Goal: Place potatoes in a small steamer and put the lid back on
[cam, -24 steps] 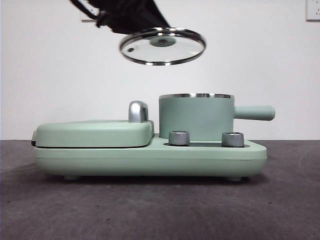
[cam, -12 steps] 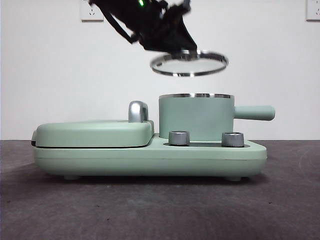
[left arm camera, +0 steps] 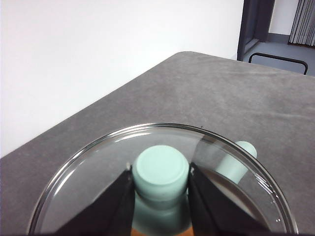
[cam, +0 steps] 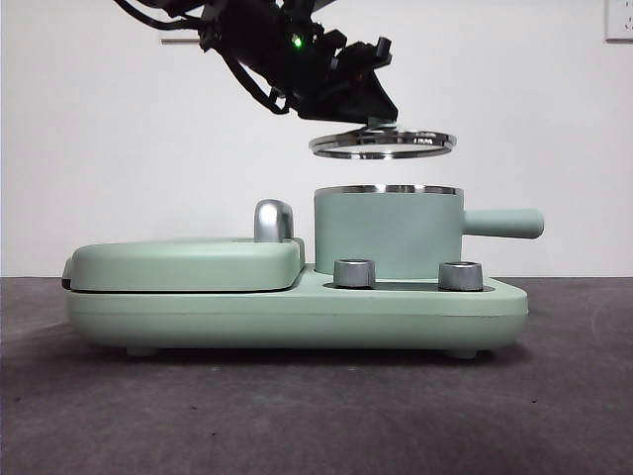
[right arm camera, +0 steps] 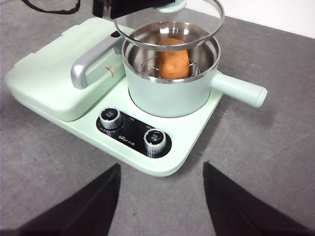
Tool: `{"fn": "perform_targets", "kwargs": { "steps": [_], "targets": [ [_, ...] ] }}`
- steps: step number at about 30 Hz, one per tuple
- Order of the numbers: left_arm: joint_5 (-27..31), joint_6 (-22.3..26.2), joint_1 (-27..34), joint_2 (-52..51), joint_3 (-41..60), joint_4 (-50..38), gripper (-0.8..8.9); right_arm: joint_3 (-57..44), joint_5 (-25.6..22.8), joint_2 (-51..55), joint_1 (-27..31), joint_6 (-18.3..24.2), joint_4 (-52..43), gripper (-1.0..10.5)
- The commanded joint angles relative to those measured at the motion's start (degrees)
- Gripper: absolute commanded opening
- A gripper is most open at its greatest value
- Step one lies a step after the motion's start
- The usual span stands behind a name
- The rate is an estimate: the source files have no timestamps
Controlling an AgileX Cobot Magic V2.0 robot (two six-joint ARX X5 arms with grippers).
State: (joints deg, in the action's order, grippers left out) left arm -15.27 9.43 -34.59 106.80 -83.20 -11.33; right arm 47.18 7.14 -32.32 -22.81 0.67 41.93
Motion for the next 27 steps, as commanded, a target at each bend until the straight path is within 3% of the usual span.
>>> {"fn": "perform_targets", "kwargs": {
  "steps": [1, 27],
  "targets": [
    [-0.20, 0.35, -0.59, 1.38, -1.92, -1.62, 0.09, 0.37, -1.22, -0.17, -0.31, 0.17, 0.17, 2.6],
    [-1.44, -1.33, -0.70, 4.24, -1.92, -1.57, 0.09, 0.37, -1.42, -0.17, -0.28, 0.39, 0.37, 2.6]
  ]
}}
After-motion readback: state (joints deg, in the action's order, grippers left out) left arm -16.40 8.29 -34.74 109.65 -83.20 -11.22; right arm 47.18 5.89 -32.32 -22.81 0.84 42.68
